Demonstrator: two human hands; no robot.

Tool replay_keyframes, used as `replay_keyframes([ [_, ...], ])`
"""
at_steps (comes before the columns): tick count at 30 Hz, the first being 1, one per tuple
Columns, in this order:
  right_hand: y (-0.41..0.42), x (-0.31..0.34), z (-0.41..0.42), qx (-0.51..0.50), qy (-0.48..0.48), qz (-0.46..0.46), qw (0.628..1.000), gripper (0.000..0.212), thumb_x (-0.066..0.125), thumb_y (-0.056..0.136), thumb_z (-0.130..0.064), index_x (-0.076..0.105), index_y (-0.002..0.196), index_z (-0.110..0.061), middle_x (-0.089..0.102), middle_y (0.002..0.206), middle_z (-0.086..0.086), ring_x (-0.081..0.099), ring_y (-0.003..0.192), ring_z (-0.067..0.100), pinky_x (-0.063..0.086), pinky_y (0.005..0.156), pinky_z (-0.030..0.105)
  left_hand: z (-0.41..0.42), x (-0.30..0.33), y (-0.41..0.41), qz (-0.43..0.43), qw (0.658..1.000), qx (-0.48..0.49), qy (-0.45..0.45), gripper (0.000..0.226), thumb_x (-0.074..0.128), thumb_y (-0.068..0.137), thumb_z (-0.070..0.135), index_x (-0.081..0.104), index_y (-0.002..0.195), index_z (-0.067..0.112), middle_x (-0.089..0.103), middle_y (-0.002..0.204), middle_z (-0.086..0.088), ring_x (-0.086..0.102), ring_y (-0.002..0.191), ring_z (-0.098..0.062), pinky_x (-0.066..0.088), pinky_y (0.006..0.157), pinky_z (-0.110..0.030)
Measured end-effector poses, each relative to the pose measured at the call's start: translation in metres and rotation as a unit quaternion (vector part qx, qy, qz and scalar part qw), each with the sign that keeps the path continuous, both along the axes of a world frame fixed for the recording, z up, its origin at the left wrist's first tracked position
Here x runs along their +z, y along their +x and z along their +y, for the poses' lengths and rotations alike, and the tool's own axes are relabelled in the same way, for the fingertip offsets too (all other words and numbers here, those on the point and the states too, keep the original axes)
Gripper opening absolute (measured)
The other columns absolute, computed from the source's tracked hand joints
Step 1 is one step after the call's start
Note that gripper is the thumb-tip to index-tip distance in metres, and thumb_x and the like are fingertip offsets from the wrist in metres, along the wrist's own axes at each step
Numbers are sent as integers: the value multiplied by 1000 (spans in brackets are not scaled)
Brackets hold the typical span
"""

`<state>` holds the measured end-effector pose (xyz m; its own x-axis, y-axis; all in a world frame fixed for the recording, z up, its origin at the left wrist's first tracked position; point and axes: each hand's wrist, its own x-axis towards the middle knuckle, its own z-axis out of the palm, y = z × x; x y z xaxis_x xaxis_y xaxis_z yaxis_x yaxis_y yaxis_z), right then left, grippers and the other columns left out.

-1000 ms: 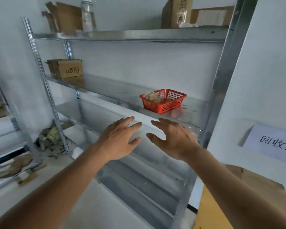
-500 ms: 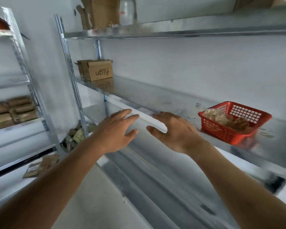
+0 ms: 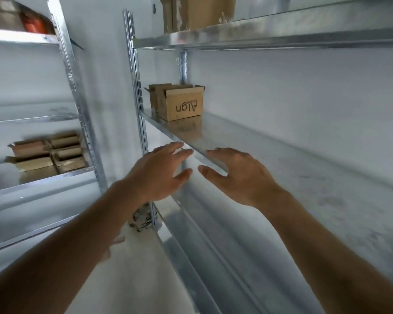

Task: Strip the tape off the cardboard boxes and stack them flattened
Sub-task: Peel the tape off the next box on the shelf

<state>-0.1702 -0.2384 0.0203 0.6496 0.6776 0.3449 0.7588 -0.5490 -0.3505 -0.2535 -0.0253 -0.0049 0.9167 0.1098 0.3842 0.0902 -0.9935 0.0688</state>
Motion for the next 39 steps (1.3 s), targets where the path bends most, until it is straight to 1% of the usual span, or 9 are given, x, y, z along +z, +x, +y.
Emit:
replay_keyframes([
  [5,66,-10,109,-12,6,-5,1000,59,42,94,-75,48,144,-45,56,147,-16,57,128,16,46,98,35,105,-7,63,-15,1000,-5,-15,62,43,101,63,37,156,37,31,167,9,42,147,-21,45,114,-50],
  [12,149,2,252,-36,-8,-26,999,56,45,95,-71,46,145,-46,54,149,-16,58,129,19,50,99,41,259,8,155,-46,998,-46,-23,57,54,101,50,44,152,29,47,157,2,55,135,-25,53,102,-50],
  [21,252,5,397,-39,24,-13,999,43,49,98,-64,52,134,-42,60,138,-12,60,116,17,50,84,31,386,-9,272,-60,995,-75,-28,55,39,97,62,43,145,35,53,151,6,57,133,-20,52,99,-44],
  [26,313,5,452,-52,47,-47,996,43,59,97,-54,56,135,-33,64,130,-9,51,96,7,27,65,12,439,-31,342,-29,996,-82,-25,56,44,98,61,37,147,34,49,154,8,54,135,-19,50,101,-40],
  [28,339,9,470,-64,41,-74,994,48,62,97,-51,50,140,-33,59,137,-6,61,109,14,41,74,18,457,-29,369,-19,996,-87,-29,58,44,98,63,37,147,34,52,151,8,58,130,-17,52,98,-39],
  [30,361,15,487,-99,14,-93,991,62,60,97,-56,39,150,-33,43,157,-1,50,137,27,48,101,41,471,-25,393,-27,994,-95,-47,54,42,96,66,42,139,34,59,138,9,63,117,-14,57,94,-37],
  [33,388,25,508,-144,-31,-108,983,72,52,99,-60,27,159,-30,22,170,5,18,157,31,21,126,49,489,-20,426,-21,987,-132,-85,52,49,97,63,41,136,30,59,131,6,64,109,-16,60,90,-42],
  [36,409,31,524,-155,-79,-151,973,68,50,99,-58,34,156,-24,37,162,6,24,155,30,14,129,46,505,-21,454,-24,978,-176,-111,67,59,95,58,35,145,20,54,139,0,60,120,-21,57,98,-43],
  [39,416,30,531,-182,-93,-171,964,54,50,98,-62,48,141,-30,63,128,-3,57,127,24,43,111,43,514,-30,470,-41,972,-192,-128,94,61,91,65,16,158,18,42,154,-4,53,133,-23,53,104,-45],
])
